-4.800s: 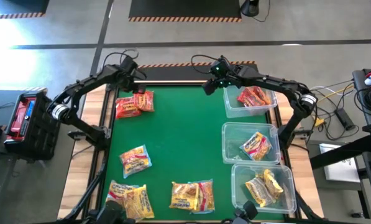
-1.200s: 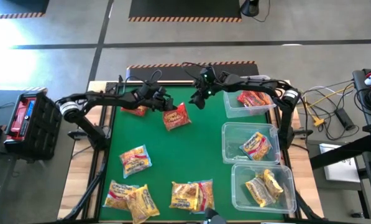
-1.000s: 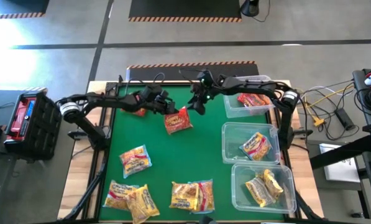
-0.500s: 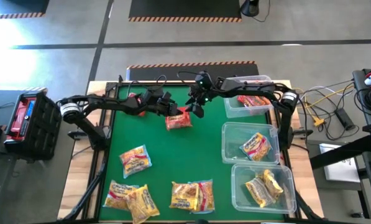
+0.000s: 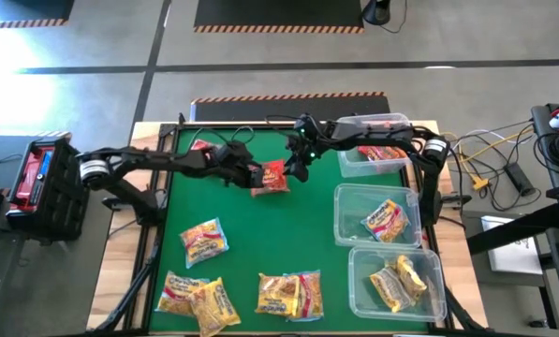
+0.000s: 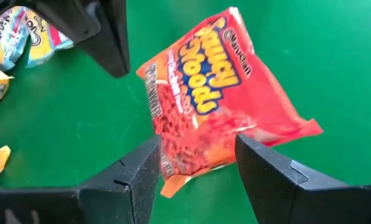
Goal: Sort Maruchan noodles
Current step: Put the top right red noodle pack into the top transparent bin
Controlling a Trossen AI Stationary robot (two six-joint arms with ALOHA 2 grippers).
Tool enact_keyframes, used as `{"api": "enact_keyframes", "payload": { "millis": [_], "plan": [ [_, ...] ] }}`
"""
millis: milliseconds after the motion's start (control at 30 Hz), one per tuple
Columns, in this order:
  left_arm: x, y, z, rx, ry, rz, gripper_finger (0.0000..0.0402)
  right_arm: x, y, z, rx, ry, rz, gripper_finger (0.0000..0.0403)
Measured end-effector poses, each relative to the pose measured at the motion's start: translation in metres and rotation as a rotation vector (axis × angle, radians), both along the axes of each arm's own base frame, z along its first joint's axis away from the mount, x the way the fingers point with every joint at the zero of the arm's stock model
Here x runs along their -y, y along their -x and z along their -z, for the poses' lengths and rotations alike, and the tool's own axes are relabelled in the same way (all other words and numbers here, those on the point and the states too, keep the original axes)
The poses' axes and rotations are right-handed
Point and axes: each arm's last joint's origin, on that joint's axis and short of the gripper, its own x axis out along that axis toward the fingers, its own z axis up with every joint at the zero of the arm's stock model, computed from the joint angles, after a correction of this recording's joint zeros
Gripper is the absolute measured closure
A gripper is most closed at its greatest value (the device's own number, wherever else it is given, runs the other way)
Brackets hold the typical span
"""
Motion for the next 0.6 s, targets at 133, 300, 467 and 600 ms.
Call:
{"api": "enact_keyframes", "payload": {
  "millis": [133, 300, 467, 600],
  "plan": [
    [0.002, 0.001, 0.006, -0.067, -0.024, -0.068, 0.0401, -0.001, 0.001, 0.002, -0.008, -0.006, 0.003, 0.0214],
    [0.0, -0.002, 0.023, -0.14, -0.005, -0.121, 0.0401, 0.0, 0.0, 0.002, 0.005, -0.001, 0.01, 0.0211],
    [0.001, -0.009, 0.038, -0.172, 0.03, -0.104, 0.0401, 0.006, 0.0, 0.005, -0.036, 0.051, 0.106, 0.0199],
    [0.005, -0.011, 0.045, -0.2, 0.045, -0.092, 0.0401, 0.011, 0.002, 0.005, -0.047, 0.083, 0.147, 0.0183]
  ]
}}
